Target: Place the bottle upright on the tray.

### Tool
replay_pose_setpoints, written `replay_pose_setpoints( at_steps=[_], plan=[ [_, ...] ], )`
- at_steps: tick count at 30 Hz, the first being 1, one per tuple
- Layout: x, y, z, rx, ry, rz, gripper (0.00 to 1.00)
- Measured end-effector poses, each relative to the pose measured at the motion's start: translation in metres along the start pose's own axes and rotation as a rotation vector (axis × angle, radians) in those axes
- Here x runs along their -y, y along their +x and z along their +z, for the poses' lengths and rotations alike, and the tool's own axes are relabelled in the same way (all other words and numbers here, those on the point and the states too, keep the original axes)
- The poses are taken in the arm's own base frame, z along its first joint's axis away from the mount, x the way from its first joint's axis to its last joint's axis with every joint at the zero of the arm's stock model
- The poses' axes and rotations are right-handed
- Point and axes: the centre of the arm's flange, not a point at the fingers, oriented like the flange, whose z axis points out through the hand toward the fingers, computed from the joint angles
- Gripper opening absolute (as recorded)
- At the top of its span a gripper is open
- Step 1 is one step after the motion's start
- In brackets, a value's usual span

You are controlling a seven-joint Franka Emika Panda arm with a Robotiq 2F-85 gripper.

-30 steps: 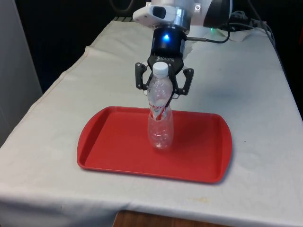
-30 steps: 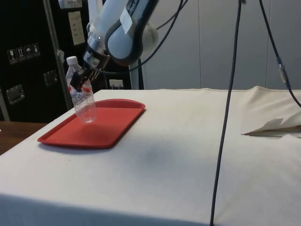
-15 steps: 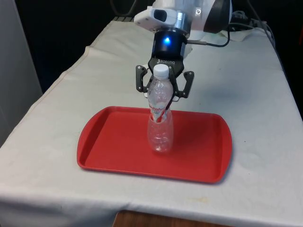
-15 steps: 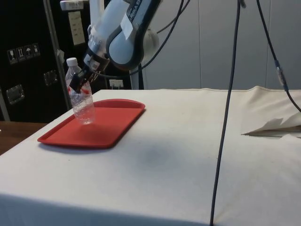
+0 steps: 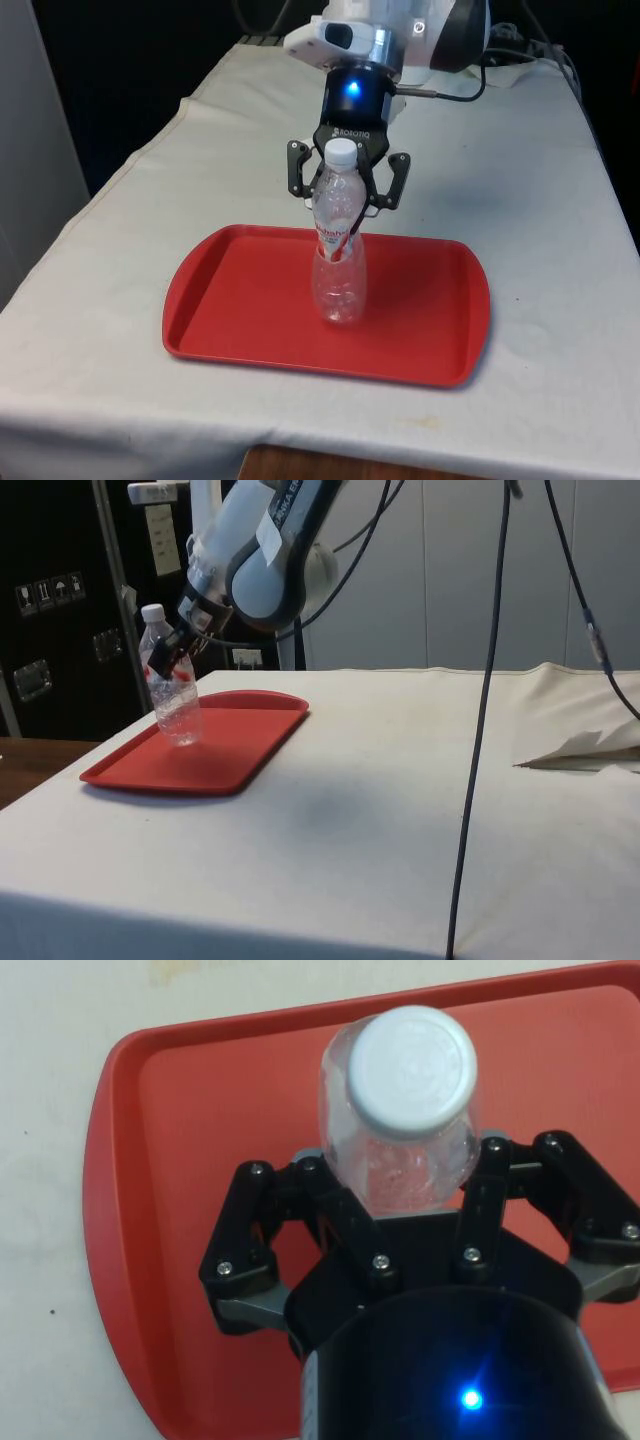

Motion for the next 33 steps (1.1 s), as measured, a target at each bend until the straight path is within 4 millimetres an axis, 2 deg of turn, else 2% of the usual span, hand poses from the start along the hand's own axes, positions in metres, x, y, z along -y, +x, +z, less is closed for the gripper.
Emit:
replay_pose_setpoints(
  at_steps=[33],
  plan=[
    [0.0009, -0.0090, 0.0087, -0.019, -0.003, -0.003, 0.00]
  ],
)
